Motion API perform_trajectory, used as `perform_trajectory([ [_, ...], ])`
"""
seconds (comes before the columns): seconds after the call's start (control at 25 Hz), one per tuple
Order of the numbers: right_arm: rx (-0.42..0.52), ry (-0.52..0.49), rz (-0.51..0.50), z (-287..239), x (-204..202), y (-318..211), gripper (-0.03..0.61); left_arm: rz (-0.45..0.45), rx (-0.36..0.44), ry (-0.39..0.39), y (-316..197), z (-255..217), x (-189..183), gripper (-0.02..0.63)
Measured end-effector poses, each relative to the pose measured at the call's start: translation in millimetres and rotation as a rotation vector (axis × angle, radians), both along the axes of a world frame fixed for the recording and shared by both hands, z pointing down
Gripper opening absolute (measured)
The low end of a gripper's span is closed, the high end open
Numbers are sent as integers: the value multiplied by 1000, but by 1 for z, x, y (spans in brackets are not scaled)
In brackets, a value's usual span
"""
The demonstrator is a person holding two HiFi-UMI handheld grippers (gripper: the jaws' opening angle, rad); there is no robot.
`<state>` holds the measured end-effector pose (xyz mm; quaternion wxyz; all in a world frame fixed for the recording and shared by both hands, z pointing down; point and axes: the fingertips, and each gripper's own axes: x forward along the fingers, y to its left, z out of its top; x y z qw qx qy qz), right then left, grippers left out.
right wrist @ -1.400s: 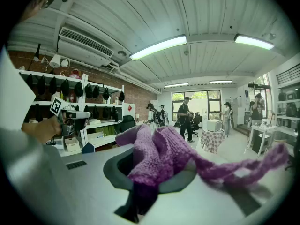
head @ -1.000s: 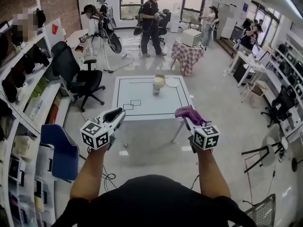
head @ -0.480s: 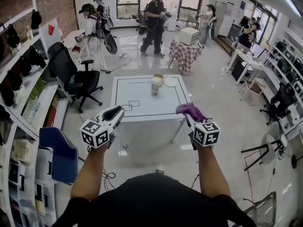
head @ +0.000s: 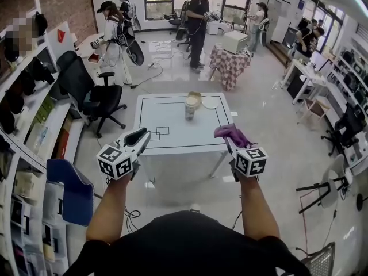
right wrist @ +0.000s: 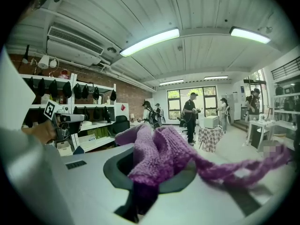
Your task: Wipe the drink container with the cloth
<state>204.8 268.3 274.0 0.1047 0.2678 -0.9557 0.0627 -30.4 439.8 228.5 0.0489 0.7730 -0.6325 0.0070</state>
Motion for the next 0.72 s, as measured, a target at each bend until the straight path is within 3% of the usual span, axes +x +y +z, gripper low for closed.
perform_trajectory([
  [0.72, -47, 14, -86, 21, -52, -199, 75, -56, -37, 0, -183, 11, -30, 83],
])
